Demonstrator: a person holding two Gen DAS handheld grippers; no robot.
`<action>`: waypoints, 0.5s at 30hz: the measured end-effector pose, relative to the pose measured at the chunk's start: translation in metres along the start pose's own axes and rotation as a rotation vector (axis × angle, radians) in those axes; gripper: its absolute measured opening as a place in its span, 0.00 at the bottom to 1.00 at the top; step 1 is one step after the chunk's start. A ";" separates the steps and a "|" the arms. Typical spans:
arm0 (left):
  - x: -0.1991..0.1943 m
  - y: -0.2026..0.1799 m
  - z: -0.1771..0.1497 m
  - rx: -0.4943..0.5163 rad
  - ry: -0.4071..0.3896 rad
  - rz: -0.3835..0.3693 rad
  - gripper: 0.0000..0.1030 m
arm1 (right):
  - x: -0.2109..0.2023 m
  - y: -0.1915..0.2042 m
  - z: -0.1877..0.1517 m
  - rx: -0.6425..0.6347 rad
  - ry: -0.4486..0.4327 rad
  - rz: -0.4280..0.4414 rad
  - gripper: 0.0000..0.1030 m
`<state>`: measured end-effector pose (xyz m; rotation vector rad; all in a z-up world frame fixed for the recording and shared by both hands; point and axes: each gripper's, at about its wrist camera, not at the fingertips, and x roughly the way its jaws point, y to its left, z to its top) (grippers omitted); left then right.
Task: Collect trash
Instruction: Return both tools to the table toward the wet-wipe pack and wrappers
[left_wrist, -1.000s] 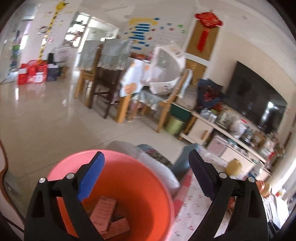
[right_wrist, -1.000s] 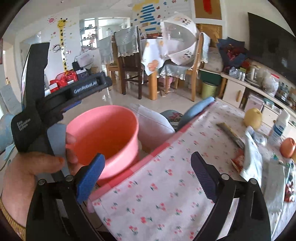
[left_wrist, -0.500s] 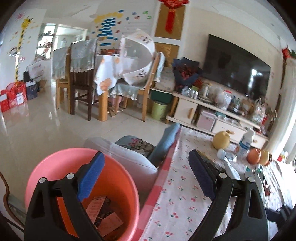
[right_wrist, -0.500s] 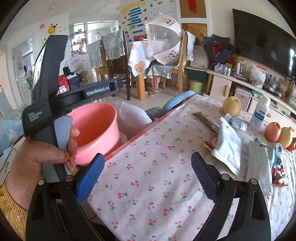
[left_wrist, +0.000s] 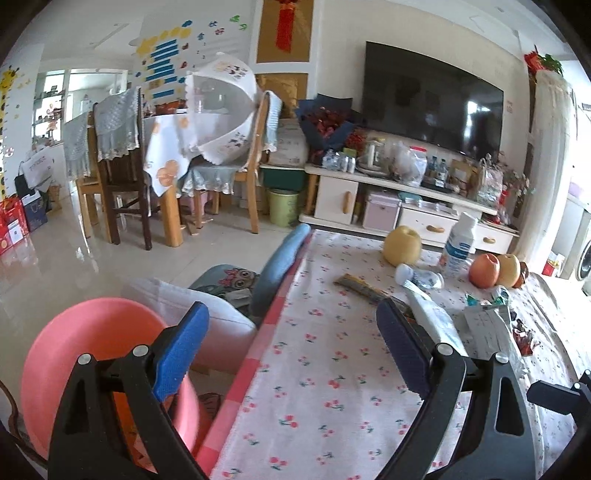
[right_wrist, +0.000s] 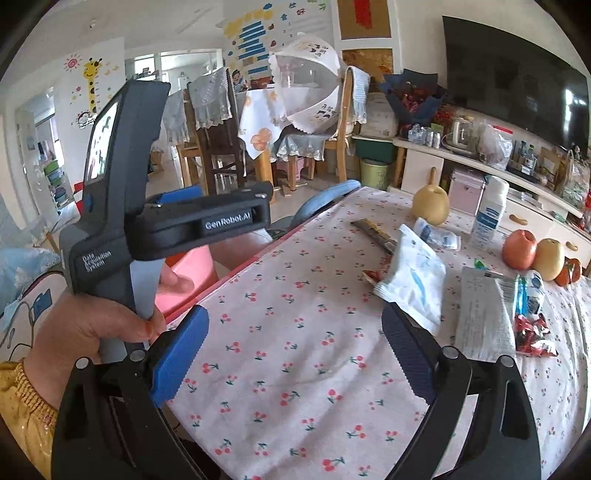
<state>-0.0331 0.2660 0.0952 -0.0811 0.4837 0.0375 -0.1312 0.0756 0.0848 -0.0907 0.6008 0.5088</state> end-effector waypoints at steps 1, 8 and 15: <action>0.001 -0.005 -0.001 0.004 0.004 -0.006 0.90 | -0.002 -0.003 -0.001 0.004 -0.004 -0.002 0.91; 0.008 -0.037 -0.005 0.055 0.023 -0.041 0.90 | -0.016 -0.025 -0.007 0.043 -0.024 -0.011 0.91; 0.017 -0.063 -0.008 0.077 0.057 -0.070 0.90 | -0.027 -0.050 -0.014 0.090 -0.031 -0.022 0.91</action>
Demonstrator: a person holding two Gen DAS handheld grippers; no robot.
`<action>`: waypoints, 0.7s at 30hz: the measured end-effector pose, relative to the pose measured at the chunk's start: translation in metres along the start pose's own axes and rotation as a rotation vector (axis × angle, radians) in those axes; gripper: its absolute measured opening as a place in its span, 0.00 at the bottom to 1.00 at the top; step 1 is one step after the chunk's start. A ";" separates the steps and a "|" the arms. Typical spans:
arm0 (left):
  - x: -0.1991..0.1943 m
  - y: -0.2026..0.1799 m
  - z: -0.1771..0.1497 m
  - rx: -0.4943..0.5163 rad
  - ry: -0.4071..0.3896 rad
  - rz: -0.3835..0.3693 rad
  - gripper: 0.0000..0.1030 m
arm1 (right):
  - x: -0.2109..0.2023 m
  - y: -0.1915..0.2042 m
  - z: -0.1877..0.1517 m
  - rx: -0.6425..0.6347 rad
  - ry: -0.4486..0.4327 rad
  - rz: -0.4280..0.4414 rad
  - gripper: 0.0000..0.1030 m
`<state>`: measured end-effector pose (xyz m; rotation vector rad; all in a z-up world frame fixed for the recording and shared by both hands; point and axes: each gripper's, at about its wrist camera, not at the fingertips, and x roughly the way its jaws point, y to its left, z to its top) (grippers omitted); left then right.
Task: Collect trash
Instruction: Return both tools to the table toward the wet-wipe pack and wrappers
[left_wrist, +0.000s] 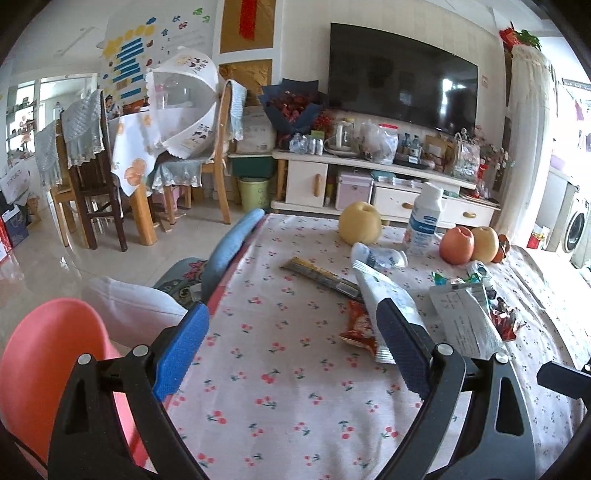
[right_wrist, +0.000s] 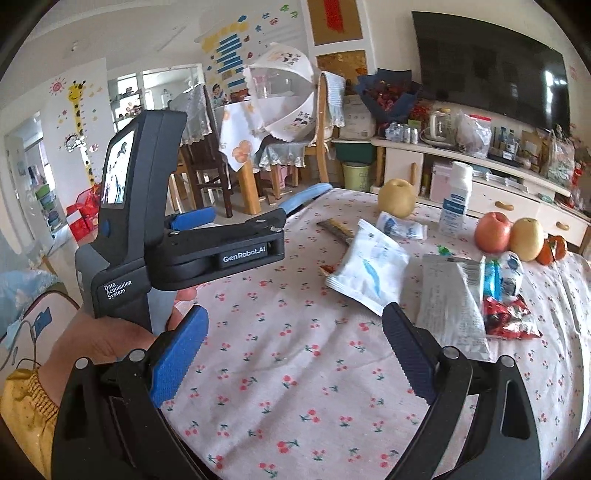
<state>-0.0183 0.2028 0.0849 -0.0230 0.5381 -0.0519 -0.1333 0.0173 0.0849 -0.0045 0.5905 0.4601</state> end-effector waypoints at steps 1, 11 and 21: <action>0.001 -0.003 0.000 0.002 0.003 -0.004 0.90 | -0.001 -0.004 -0.001 0.008 -0.001 -0.002 0.91; 0.015 -0.045 -0.001 0.082 0.038 -0.067 0.90 | -0.024 -0.060 -0.002 0.097 -0.019 -0.064 0.91; 0.040 -0.105 -0.010 0.269 0.101 -0.080 0.90 | -0.037 -0.161 -0.009 0.284 0.031 -0.230 0.91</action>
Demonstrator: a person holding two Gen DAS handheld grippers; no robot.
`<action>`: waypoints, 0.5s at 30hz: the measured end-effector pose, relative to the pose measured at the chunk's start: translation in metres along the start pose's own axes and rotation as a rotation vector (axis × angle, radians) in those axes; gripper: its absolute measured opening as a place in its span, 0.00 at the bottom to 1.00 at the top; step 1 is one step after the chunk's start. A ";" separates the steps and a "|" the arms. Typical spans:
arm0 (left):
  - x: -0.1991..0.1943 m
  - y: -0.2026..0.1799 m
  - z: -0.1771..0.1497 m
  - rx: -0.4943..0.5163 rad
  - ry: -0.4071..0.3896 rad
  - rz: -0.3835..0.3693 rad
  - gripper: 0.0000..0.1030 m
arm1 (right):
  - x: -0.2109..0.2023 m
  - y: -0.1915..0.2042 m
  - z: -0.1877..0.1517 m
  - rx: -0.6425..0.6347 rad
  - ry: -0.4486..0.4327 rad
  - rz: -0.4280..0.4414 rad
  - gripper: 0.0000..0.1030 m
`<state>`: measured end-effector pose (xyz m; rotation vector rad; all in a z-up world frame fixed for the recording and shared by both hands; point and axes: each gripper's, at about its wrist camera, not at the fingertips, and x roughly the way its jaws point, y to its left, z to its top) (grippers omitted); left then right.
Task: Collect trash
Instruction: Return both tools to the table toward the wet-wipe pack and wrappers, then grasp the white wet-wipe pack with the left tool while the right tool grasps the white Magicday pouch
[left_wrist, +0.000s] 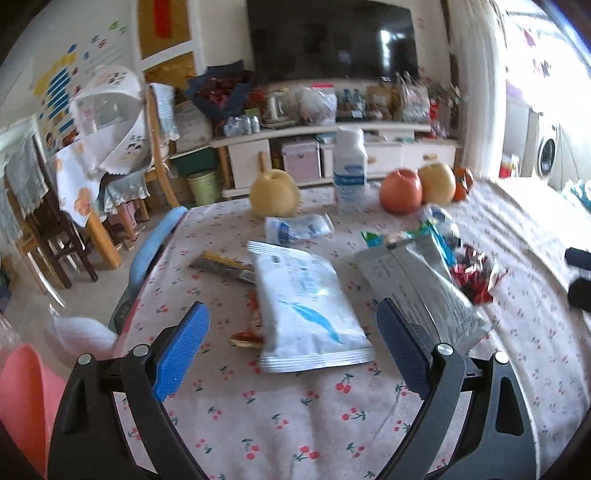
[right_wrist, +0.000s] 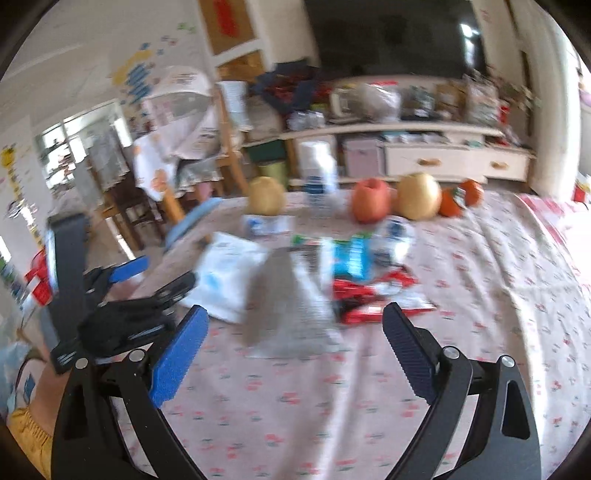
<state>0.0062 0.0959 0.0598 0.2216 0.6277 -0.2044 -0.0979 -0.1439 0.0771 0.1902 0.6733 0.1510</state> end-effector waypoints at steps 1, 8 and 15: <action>0.005 -0.005 0.000 0.021 0.014 0.018 0.90 | 0.003 -0.009 0.001 0.012 0.015 -0.019 0.91; 0.029 -0.020 0.000 0.068 0.087 0.071 0.90 | 0.034 -0.060 -0.001 0.073 0.130 -0.093 0.91; 0.053 -0.031 0.007 0.127 0.124 0.112 0.90 | 0.055 -0.066 0.008 0.045 0.141 -0.101 0.91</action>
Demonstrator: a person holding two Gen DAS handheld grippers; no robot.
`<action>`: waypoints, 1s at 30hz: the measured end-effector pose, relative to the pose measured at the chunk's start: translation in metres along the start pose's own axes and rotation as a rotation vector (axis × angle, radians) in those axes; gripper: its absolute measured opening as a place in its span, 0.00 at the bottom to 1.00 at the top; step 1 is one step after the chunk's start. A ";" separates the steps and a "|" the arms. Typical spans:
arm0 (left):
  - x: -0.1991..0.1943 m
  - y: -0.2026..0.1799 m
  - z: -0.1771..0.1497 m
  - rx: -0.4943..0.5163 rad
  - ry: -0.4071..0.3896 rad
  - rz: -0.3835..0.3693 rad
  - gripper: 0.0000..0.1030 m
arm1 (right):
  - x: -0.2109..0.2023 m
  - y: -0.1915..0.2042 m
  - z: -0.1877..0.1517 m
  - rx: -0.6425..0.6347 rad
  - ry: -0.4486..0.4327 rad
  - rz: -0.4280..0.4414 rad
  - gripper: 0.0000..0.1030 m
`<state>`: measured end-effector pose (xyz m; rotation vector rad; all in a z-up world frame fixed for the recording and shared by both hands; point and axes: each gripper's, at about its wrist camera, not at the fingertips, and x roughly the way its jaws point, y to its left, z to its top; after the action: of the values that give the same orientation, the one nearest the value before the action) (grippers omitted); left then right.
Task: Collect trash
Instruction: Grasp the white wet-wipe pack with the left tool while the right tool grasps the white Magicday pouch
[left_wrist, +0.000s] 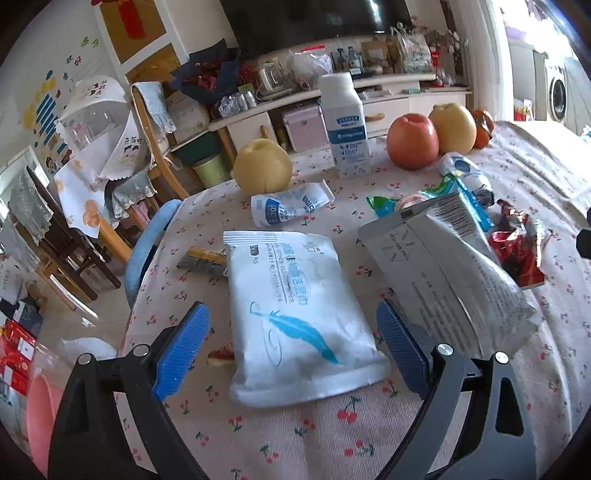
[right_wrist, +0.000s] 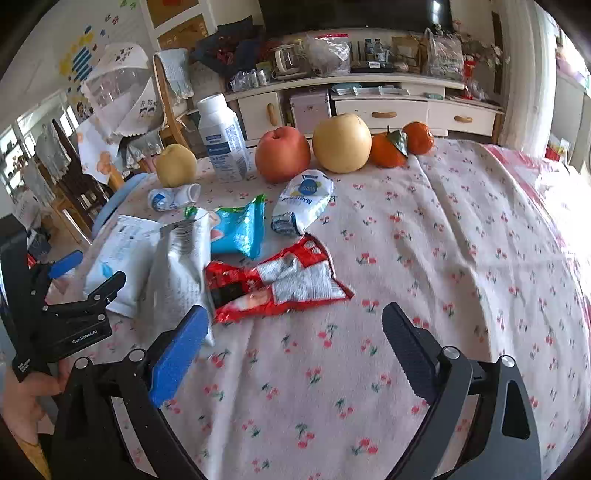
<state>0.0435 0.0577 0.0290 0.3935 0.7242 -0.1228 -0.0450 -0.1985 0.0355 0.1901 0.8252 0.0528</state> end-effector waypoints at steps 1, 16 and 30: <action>0.002 0.000 0.001 0.003 0.007 0.007 0.90 | 0.003 -0.001 0.003 -0.001 -0.004 0.003 0.91; 0.026 -0.006 0.004 0.003 0.072 0.057 0.90 | 0.062 -0.037 0.066 0.155 -0.035 0.053 0.91; 0.034 -0.005 0.003 -0.022 0.106 0.050 0.89 | 0.116 -0.007 0.092 -0.031 0.004 -0.085 0.81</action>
<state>0.0694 0.0531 0.0065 0.3987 0.8188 -0.0473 0.1012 -0.2054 0.0107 0.1258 0.8347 -0.0138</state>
